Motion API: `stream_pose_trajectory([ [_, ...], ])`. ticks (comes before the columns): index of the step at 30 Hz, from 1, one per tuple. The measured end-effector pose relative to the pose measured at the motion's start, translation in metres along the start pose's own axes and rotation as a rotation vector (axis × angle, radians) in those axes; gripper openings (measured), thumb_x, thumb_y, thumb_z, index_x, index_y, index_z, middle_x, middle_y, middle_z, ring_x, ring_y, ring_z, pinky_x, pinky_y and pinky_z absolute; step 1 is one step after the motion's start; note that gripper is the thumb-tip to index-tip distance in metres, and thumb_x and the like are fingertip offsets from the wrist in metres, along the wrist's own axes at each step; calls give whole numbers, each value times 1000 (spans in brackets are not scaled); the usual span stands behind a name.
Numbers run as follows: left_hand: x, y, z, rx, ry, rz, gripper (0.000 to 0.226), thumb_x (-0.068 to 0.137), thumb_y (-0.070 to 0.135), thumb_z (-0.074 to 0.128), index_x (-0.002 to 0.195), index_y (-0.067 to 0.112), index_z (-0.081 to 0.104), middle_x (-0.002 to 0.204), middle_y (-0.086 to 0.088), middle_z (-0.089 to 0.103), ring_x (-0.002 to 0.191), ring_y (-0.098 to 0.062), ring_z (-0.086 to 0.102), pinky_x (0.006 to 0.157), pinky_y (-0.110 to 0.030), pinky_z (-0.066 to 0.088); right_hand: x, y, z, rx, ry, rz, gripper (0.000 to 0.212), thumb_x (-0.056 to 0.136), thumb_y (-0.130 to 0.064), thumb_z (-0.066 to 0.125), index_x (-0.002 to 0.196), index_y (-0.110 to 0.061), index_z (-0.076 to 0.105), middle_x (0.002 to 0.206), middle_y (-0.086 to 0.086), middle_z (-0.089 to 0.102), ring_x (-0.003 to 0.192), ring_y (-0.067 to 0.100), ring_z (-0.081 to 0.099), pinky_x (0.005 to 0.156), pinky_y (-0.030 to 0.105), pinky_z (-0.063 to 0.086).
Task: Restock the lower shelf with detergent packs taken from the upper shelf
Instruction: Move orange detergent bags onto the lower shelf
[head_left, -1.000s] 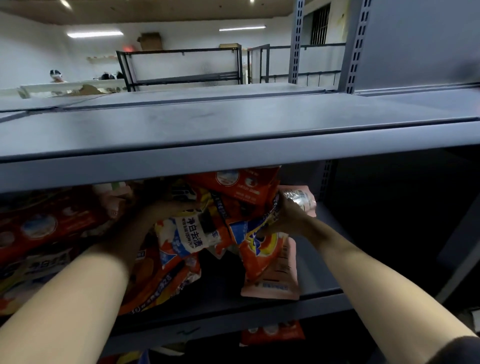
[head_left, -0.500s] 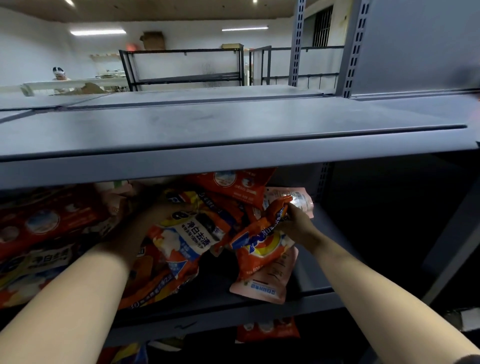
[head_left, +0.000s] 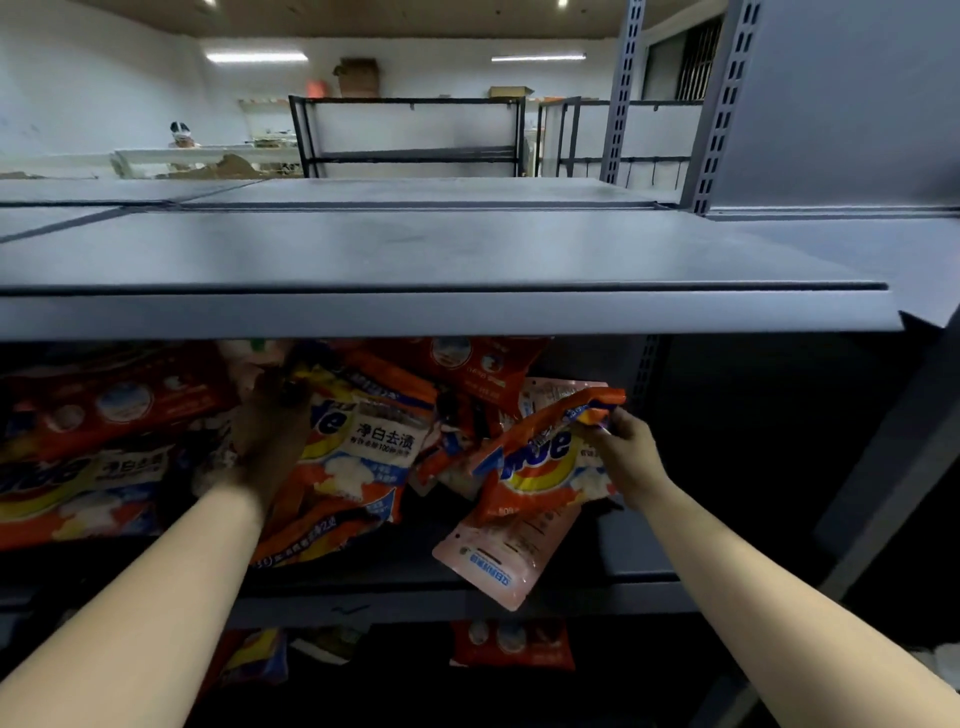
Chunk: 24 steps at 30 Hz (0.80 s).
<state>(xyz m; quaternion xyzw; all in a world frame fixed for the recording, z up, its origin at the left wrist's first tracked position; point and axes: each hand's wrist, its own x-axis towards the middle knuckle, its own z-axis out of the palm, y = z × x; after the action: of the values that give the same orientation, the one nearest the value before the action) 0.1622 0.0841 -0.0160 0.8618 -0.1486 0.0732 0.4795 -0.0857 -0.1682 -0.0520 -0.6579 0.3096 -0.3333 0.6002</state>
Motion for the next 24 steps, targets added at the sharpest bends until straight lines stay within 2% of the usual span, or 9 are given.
stream_pose_trajectory([
  [3,-21,5,-6,44,152,-20,35,100,32,41,119,6,55,111,-24,62,98,-40,59,83,-46,48,0,-1,-13,70,167,15,9,86,-16,67,93,-10,65,95,16,71,89,35,69,81,51,56],
  [6,-46,21,-15,76,314,-84,41,99,36,43,116,3,59,109,-27,63,97,-43,60,75,-39,42,-3,-12,-27,-48,291,2,14,87,-28,65,87,-15,60,91,10,69,90,33,65,87,54,50],
  [8,-64,33,-18,16,410,-139,41,96,37,48,111,2,63,106,-27,65,96,-43,61,75,-38,41,-12,-20,-36,-143,363,-49,11,89,-29,63,83,-20,58,82,0,67,88,27,65,85,44,51],
  [10,-82,48,-19,-99,447,-205,38,94,36,54,112,3,63,110,-24,65,101,-42,60,84,-40,45,-24,-26,-44,-241,420,-136,8,89,-27,62,83,-24,58,76,-11,62,85,21,64,78,34,47],
  [13,-105,68,-16,-120,422,-214,31,95,23,56,116,2,61,114,-25,63,107,-43,57,91,-45,43,-44,-34,-54,-293,477,-209,3,89,-27,62,90,-26,64,77,-12,62,78,16,60,75,32,45],
  [15,-120,74,-13,-103,392,-146,25,94,21,54,108,2,62,108,-25,65,101,-44,58,86,-45,44,-56,-38,-61,-352,522,-192,4,90,-30,62,87,-27,62,70,-14,60,70,15,58,65,28,41],
  [18,-143,76,-8,-129,361,-35,18,93,21,53,94,6,62,95,-19,67,89,-42,59,76,-43,43,-78,-43,-71,-423,579,-207,15,89,-31,61,77,-22,57,59,-16,57,56,2,54,49,23,34],
  [21,-165,76,-6,-170,329,30,29,92,24,52,67,12,44,64,-11,54,68,-40,52,63,-39,35,-108,-46,-82,-443,619,-257,22,87,-36,62,75,-19,53,60,-11,58,58,6,53,55,30,34],
  [24,-188,77,-9,-234,268,78,46,94,39,51,60,15,32,55,-6,43,56,-35,43,57,-39,32,-136,-46,-92,-429,633,-318,23,88,-33,62,74,-17,53,63,-7,62,64,13,60,61,35,46],
])
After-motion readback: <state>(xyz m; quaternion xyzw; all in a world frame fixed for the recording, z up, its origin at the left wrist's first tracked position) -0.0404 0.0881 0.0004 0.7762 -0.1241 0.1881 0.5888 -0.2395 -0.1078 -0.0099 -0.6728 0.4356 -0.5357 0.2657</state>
